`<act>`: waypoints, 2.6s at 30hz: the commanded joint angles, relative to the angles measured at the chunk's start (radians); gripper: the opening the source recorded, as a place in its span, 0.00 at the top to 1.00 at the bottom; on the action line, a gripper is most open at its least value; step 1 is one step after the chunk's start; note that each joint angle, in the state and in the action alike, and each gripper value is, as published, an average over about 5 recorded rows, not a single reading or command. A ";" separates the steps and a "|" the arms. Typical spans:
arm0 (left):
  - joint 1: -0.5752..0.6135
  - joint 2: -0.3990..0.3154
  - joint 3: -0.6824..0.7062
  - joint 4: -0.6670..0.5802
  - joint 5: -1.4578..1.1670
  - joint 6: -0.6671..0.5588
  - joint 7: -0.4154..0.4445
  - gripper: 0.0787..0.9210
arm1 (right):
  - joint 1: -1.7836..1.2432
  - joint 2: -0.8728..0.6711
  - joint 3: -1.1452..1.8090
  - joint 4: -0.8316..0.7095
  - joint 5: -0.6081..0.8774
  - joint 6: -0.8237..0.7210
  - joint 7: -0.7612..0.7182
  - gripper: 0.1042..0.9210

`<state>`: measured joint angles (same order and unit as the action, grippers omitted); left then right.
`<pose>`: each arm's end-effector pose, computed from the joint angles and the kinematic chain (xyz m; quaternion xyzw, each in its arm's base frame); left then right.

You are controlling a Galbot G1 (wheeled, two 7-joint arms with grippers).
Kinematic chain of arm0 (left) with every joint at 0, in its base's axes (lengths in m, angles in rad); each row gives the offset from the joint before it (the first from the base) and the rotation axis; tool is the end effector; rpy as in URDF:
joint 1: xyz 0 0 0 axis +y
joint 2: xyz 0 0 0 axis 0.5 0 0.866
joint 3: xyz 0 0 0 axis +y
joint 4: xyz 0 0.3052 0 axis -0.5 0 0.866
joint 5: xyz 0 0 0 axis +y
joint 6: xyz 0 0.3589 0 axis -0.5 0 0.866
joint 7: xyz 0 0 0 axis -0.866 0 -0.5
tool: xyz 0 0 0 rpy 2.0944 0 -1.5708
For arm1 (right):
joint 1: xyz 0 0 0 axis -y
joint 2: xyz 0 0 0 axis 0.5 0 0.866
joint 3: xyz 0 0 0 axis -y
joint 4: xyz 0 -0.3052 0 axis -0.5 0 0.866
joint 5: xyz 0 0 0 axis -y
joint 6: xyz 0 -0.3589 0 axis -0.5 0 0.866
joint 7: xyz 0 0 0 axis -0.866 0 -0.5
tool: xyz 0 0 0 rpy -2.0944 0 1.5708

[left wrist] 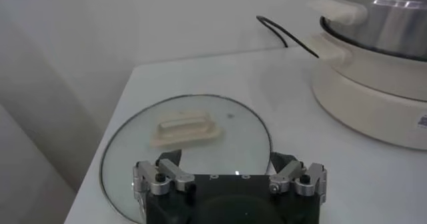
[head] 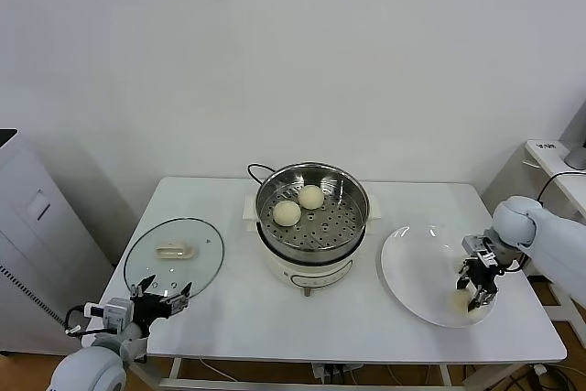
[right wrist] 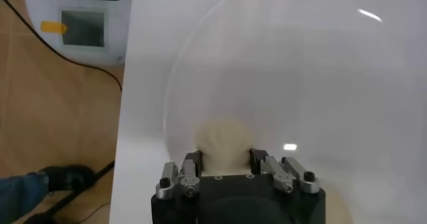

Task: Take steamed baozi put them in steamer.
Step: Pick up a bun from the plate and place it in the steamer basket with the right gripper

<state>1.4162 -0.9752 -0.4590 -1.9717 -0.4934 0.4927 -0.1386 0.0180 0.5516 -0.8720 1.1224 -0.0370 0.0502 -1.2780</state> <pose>0.2539 0.0750 -0.2576 -0.0609 -0.9599 -0.0701 0.2647 0.4759 -0.2256 -0.1990 0.5670 -0.4786 0.4903 0.4573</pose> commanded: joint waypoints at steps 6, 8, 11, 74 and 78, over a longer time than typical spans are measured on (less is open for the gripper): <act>-0.005 -0.001 0.008 0.004 0.000 0.004 -0.001 0.12 | 0.530 0.087 -0.228 0.032 0.199 0.062 -0.038 0.58; -0.005 -0.001 0.009 0.004 0.000 0.004 -0.001 0.12 | 0.585 0.138 -0.244 0.023 0.226 0.087 -0.043 0.58; -0.005 -0.002 0.011 0.004 0.000 0.004 -0.001 0.12 | 0.636 0.216 -0.245 0.011 0.279 0.134 -0.048 0.58; 0.006 -0.001 0.013 -0.009 0.004 -0.002 0.000 0.12 | 0.285 0.561 0.003 0.109 -0.247 0.731 -0.020 0.23; 0.005 0.000 0.011 -0.010 0.004 -0.002 0.000 0.12 | 0.339 0.559 0.062 0.023 -0.230 0.713 -0.037 0.13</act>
<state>1.4220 -0.9764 -0.4465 -1.9817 -0.4900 0.4909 -0.1383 0.3066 1.1112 -0.8954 1.2455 -0.2678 0.7912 -1.3015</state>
